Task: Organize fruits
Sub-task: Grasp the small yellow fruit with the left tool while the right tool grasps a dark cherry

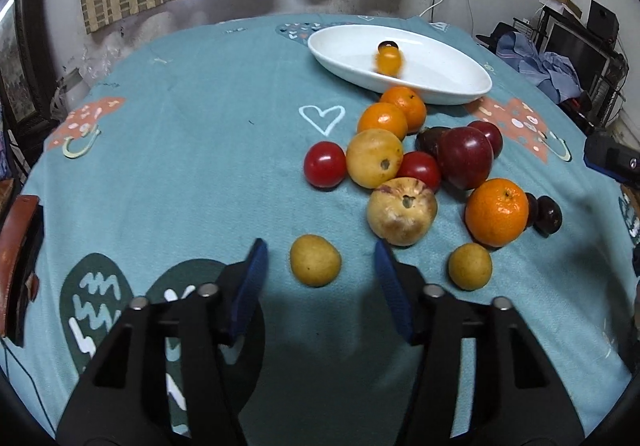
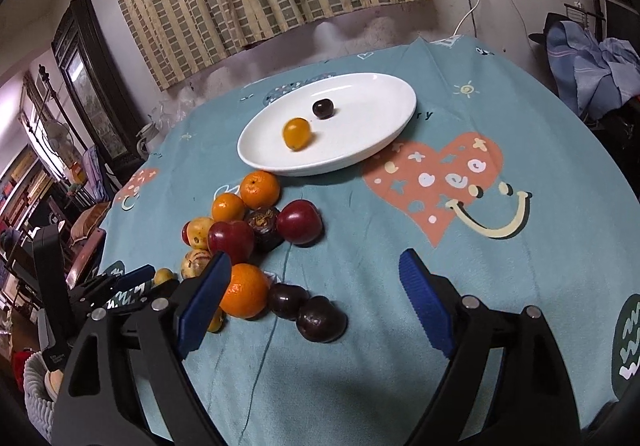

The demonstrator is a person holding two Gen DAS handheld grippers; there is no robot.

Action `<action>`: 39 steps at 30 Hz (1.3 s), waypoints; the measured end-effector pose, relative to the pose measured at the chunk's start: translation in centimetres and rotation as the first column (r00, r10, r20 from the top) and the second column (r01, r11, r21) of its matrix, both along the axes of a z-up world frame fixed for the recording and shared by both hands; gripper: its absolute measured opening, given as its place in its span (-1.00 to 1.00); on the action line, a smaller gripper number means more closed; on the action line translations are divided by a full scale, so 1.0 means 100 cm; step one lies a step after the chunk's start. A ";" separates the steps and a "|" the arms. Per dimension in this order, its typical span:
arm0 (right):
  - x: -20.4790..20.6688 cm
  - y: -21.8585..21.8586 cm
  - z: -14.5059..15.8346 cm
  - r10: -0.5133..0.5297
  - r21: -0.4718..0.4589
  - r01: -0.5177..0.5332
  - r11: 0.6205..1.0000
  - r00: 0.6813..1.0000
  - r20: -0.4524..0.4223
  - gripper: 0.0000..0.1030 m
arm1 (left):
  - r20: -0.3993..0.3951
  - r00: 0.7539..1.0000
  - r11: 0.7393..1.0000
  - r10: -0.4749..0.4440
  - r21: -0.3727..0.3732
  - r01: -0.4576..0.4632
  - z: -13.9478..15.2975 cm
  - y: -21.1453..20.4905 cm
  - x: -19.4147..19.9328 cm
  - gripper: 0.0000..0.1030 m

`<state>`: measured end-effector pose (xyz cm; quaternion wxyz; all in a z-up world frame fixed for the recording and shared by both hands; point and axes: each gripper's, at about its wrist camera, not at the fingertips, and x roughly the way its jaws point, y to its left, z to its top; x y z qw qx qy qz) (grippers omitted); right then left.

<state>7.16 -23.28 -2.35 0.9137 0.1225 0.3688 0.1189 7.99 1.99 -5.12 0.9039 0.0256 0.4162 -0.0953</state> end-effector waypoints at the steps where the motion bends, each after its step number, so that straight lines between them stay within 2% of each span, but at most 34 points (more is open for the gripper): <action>1: 0.000 -0.001 0.000 -0.007 0.002 0.007 1.000 1.000 -0.003 0.76 | -0.006 1.000 1.000 -0.003 -0.006 0.003 -0.001 0.000 0.001 -0.03; 4: 0.000 -0.002 -0.001 -0.012 0.007 0.012 1.000 1.000 -0.006 0.76 | -0.019 1.000 1.000 -0.005 -0.019 0.005 -0.004 0.000 0.003 -0.24; 10: 0.001 0.004 -0.002 0.016 -0.025 -0.017 1.000 1.000 -0.014 0.76 | -0.027 1.000 1.000 0.005 -0.009 -0.005 -0.006 -0.001 0.006 -0.49; 16: -0.005 0.016 -0.016 0.076 -0.104 -0.083 0.991 0.995 -0.072 0.73 | -0.022 1.000 1.000 0.014 -0.014 -0.015 -0.005 0.001 0.004 -0.49; 18: -0.008 0.018 -0.022 0.090 -0.130 -0.101 0.986 0.992 -0.084 0.54 | -0.021 1.000 1.000 0.013 -0.017 -0.014 -0.004 0.001 0.004 -0.49; 20: -0.010 0.018 -0.028 0.093 -0.145 -0.107 0.984 0.991 -0.099 0.26 | -0.024 1.000 1.000 0.012 -0.018 -0.012 -0.004 0.002 0.005 -0.49; 25: -0.009 0.026 -0.036 0.114 -0.188 -0.132 0.973 0.988 -0.107 0.10 | -0.028 1.000 1.000 0.010 -0.021 -0.011 -0.005 0.002 0.005 -0.49; 29: -0.006 0.029 -0.042 0.119 -0.197 -0.142 0.970 0.985 -0.122 -0.15 | -0.029 1.000 1.000 0.009 -0.018 -0.009 -0.005 0.002 0.006 -0.49; 31: -0.004 0.027 -0.042 0.118 -0.187 -0.139 0.972 0.986 -0.119 -0.21 | -0.031 0.999 1.000 0.008 -0.016 -0.009 -0.005 0.002 0.006 -0.49; 39: 0.002 0.029 -0.045 0.125 -0.198 -0.147 0.969 0.985 -0.119 -0.21 | -0.031 1.000 1.000 0.006 -0.013 -0.007 -0.006 0.002 0.006 -0.49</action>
